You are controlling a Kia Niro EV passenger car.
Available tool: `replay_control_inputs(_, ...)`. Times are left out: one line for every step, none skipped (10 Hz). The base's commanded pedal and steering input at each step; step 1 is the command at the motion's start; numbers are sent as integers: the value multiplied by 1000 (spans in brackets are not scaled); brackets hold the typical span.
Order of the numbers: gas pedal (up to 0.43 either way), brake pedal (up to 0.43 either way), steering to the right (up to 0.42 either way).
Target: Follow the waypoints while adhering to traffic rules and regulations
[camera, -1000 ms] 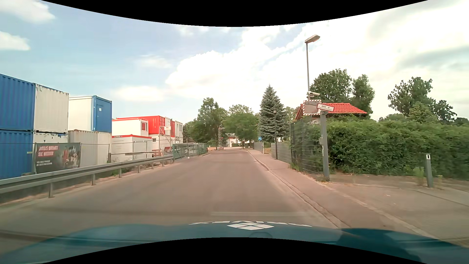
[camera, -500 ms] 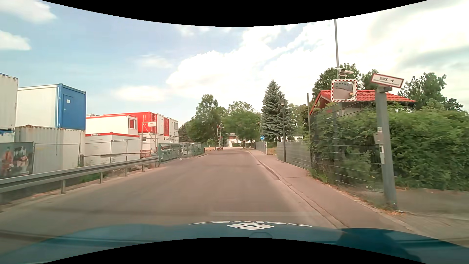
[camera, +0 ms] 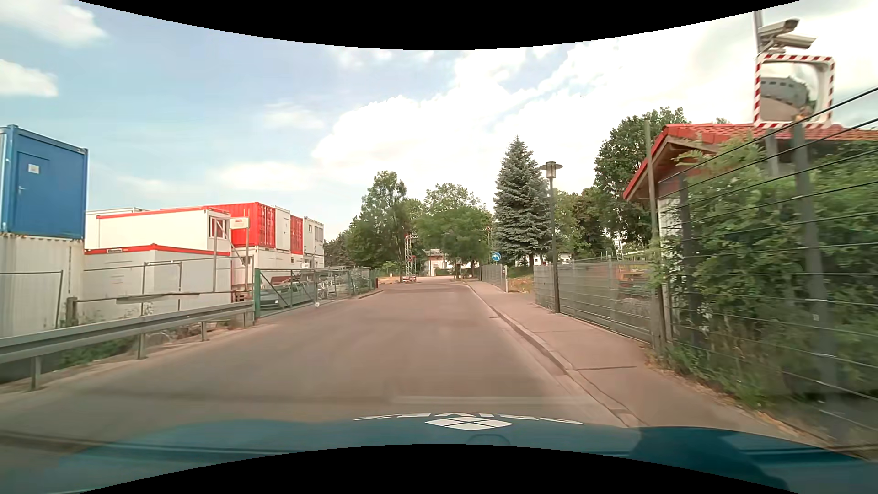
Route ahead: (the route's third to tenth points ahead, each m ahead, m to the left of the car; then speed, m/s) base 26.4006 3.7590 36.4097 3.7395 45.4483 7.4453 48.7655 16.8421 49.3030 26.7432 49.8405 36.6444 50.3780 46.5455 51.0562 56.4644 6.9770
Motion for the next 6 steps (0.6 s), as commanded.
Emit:
replay_control_inputs(150, 0, -4)
replay_control_inputs(150, 0, -3)
replay_control_inputs(150, 0, -3)
replay_control_inputs(150, 0, -3)
replay_control_inputs(150, 0, -3)
replay_control_inputs(150, 0, -3)
